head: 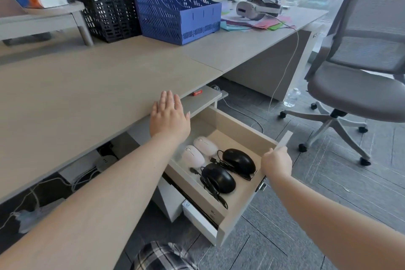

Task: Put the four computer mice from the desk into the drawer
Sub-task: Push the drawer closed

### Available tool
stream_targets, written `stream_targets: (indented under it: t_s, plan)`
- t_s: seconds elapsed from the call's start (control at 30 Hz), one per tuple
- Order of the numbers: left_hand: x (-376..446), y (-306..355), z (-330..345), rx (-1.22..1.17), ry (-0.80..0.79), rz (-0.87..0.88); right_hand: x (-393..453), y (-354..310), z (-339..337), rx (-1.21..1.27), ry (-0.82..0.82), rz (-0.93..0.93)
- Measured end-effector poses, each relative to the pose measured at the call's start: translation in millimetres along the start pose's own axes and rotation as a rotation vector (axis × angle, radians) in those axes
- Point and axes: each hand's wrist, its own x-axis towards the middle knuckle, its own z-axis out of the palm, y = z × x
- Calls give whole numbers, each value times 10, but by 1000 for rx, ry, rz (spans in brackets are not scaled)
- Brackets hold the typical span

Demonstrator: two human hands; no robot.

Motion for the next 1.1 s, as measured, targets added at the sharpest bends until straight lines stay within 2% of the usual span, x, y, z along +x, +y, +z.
stream_targets:
  t_s: [0.13,0.33,0.43,0.73,0.93,1.1]
  plan:
    - [163,-139,47,-15,-30,-50,45,-89,204,127,-28,-25]
    - [532,-339,-16,-96,-70,-98,78,-352,665,306,-158,-102]
    - [662,-431,-26,-94,-117,-74,58,-519,861,233,-212,-155]
    - [927,-523,-37,-99,-218,-18,64,-970,1339,375,-303,-186]
    - [987,-528,-30,-97,-224,2,-28,-1057,1567,267,-406,-245]
    - [998,-529,-1,-97,-215,9,-26,-1127,1721,246,-414,-234]
